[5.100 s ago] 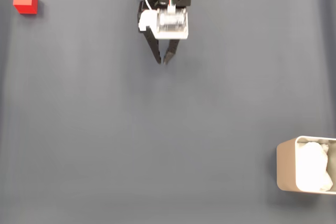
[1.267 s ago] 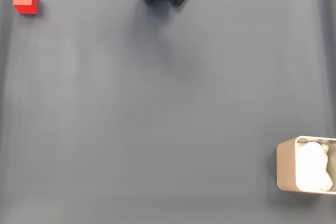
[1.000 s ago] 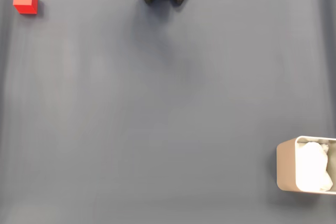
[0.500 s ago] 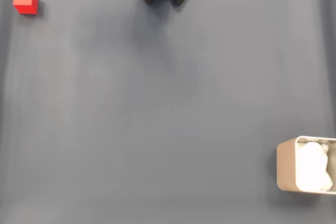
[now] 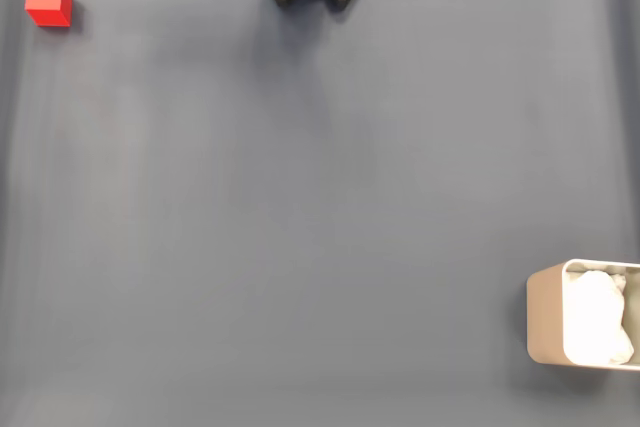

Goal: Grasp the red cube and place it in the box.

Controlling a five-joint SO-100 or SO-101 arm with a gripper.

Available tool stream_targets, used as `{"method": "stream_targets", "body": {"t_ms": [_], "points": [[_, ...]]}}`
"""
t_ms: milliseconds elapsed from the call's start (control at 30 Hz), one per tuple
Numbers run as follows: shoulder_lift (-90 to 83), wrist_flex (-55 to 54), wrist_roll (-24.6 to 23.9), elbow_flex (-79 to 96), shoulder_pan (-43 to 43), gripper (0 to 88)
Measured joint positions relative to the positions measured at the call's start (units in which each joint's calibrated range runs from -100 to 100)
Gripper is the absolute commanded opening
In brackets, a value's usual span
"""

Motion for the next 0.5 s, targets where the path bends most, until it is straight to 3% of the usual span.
{"method": "stream_targets", "body": {"t_ms": [500], "points": [[3.8,-10.1,0.9,5.7,0.7,30.1]]}}
